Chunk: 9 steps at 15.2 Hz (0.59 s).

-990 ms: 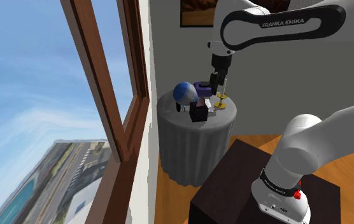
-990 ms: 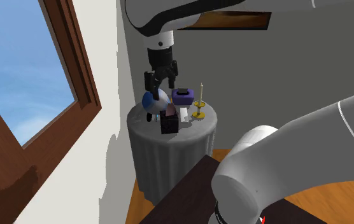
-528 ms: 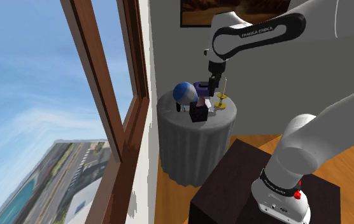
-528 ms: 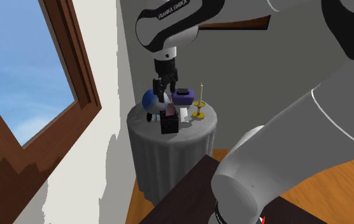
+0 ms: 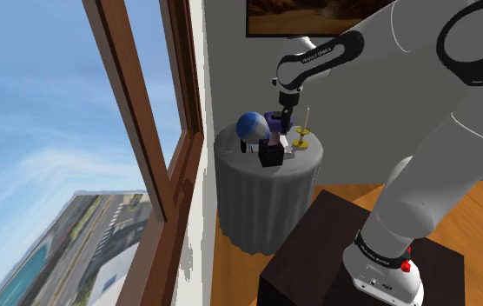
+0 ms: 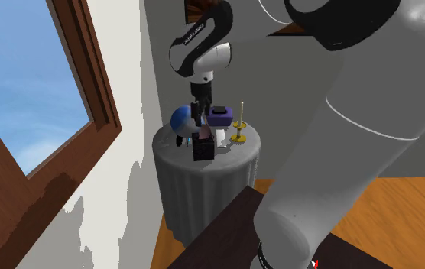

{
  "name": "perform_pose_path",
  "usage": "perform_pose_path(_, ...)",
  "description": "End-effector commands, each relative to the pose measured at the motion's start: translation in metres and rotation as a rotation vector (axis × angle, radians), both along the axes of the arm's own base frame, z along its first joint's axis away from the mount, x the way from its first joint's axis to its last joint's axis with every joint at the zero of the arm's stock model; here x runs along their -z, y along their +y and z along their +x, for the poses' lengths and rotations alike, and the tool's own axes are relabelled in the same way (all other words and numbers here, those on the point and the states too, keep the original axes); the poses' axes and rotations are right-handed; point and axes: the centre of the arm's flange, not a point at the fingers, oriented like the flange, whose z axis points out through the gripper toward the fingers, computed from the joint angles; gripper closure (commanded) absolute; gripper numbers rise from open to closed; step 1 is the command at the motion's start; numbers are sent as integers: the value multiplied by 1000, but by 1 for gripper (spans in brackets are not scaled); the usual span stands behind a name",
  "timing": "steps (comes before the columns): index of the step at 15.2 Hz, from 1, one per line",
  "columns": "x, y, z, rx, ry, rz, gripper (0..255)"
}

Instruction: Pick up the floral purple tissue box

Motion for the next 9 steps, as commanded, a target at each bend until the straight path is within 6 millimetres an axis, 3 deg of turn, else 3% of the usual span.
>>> perform_pose_path(1,17,-17,16,-35,2,4,0)
perform_pose_path(9,80,-74,83,-160,13,25,0)
